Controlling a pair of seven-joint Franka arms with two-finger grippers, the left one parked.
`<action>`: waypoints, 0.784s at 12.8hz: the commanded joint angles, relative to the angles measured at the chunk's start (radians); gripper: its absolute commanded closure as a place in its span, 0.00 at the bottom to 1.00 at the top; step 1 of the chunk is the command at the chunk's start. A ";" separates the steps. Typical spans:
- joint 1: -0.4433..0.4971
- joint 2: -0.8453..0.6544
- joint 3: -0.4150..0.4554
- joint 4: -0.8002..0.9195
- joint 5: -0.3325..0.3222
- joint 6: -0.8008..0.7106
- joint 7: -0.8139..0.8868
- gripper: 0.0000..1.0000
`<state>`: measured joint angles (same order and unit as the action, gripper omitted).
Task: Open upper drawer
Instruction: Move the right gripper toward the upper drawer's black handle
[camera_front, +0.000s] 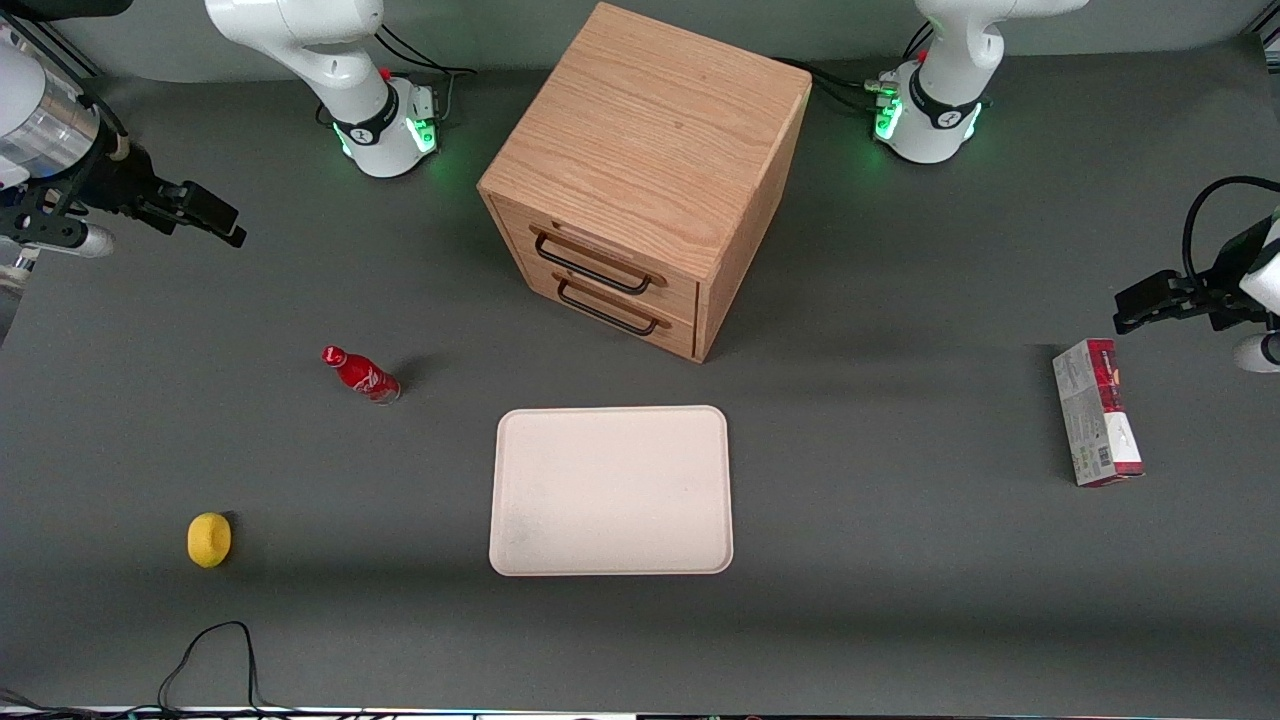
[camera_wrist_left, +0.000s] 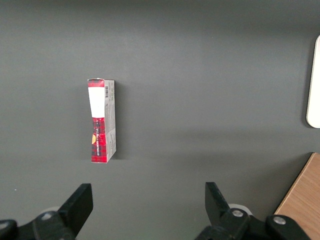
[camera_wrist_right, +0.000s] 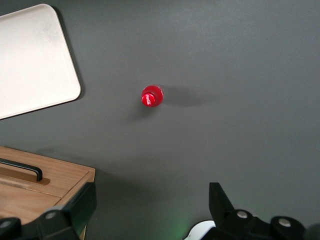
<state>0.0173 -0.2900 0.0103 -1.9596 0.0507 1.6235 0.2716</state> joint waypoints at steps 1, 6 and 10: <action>0.010 0.011 -0.015 0.002 -0.018 -0.002 -0.035 0.00; 0.018 0.321 0.107 0.343 -0.009 -0.005 -0.299 0.00; 0.020 0.431 0.406 0.488 -0.047 -0.021 -0.439 0.00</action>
<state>0.0347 0.0934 0.3090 -1.5570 0.0402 1.6447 -0.1020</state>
